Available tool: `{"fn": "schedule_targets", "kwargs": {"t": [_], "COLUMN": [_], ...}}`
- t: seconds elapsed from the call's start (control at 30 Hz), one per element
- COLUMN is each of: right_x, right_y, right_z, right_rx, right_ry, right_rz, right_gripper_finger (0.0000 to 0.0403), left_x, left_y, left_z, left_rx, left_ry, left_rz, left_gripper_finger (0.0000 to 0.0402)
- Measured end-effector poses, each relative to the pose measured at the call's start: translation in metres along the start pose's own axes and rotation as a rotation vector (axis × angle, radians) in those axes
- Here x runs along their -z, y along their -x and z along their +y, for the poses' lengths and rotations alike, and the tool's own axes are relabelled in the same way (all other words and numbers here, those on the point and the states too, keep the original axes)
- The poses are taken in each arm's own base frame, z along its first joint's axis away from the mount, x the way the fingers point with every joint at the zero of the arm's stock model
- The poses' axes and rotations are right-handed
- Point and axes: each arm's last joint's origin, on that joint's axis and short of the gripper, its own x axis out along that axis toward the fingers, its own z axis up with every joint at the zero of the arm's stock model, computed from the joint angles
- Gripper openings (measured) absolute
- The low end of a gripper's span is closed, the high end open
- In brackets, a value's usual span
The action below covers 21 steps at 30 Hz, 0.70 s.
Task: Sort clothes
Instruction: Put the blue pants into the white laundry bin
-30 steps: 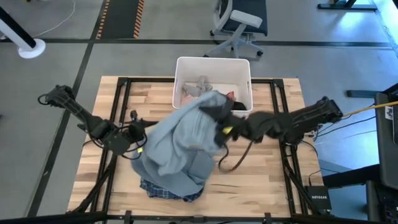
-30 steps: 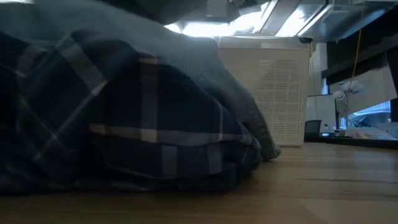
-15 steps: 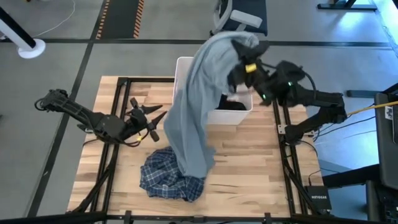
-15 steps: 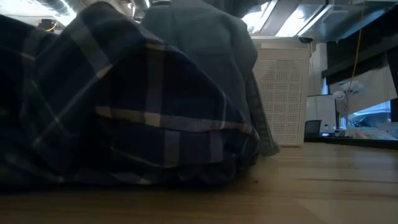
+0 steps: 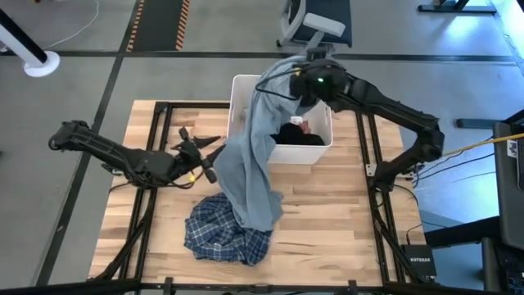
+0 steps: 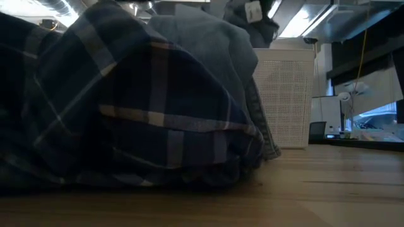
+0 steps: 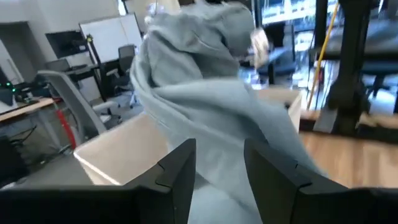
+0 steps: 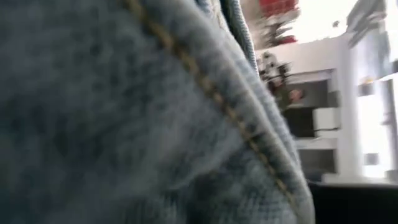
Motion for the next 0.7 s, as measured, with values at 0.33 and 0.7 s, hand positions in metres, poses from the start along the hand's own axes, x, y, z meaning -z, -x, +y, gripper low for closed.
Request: {"fn": "schedule_targets", "kwargs": {"t": [0.33, 0.7], "right_x": [0.001, 0.009], "right_y": [-0.05, -0.009], "right_z": [0.029, 0.002], "right_rx": [-0.15, -0.286], "right_ry": [-0.154, -0.05], "right_rz": [0.079, 0.193], "right_gripper_finger": [0.0141, 0.0243], "left_x": [0.018, 0.02], "left_y": [-0.009, -0.01], "left_z": [-0.008, -0.007], "left_rx": [-0.012, -0.02], "left_ry": [-0.104, -0.139], "left_rz": [0.051, 0.069], "left_gripper_finger": [0.0131, 0.0131]}}
